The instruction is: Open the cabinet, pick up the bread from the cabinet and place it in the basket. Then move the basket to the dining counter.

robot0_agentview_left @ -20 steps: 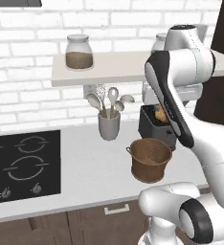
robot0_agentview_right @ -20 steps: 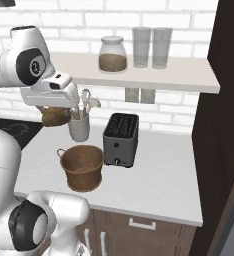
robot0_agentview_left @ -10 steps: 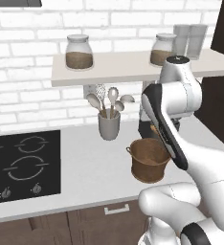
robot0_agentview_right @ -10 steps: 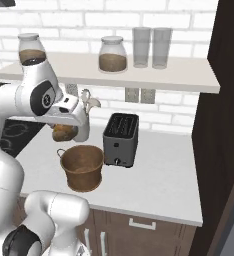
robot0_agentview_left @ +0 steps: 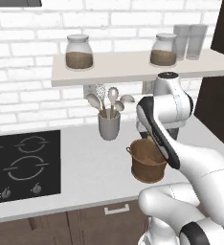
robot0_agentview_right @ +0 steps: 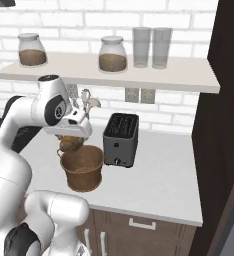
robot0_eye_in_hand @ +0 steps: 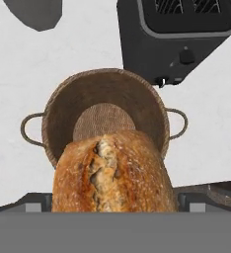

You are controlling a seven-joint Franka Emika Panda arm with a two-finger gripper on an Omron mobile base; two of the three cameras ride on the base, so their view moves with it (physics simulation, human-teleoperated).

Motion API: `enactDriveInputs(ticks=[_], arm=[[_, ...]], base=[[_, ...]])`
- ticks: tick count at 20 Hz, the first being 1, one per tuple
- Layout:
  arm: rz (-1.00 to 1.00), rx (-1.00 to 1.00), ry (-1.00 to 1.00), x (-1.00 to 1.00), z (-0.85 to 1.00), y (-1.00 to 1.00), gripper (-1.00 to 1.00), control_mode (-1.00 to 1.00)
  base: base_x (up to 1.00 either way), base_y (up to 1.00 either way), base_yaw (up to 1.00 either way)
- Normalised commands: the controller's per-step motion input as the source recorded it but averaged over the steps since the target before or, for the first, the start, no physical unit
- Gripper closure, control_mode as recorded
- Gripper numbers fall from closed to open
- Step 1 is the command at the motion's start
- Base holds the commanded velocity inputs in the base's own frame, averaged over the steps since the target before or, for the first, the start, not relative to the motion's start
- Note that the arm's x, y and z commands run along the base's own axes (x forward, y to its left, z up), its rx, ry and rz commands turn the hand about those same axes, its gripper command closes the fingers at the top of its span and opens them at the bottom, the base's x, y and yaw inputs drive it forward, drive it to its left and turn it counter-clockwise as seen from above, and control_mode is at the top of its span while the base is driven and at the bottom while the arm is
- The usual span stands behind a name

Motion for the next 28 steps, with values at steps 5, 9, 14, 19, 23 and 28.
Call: enactDriveInputs(ticks=[5,9,14,19,23,28], arm=[[0.0,0.0,0.15,0.32,-0.63,-0.02,1.0,-1.0],[0.0,0.0,0.17,0.35,-0.66,-0.01,1.0,-1.0],[0.0,0.0,0.18,0.37,-0.68,-0.03,1.0,-1.0],[0.01,0.02,0.07,0.25,-0.4,-0.03,1.0,-1.0],[0.04,0.09,0.01,0.19,-0.27,-0.09,1.0,-1.0],[0.03,0.05,0.0,0.01,-0.23,0.0,-1.0,-1.0]], base=[[0.0,0.0,0.0],[0.0,0.0,0.0],[0.0,0.0,0.0],[0.0,0.0,0.0],[0.0,0.0,0.0],[0.0,0.0,0.0]])
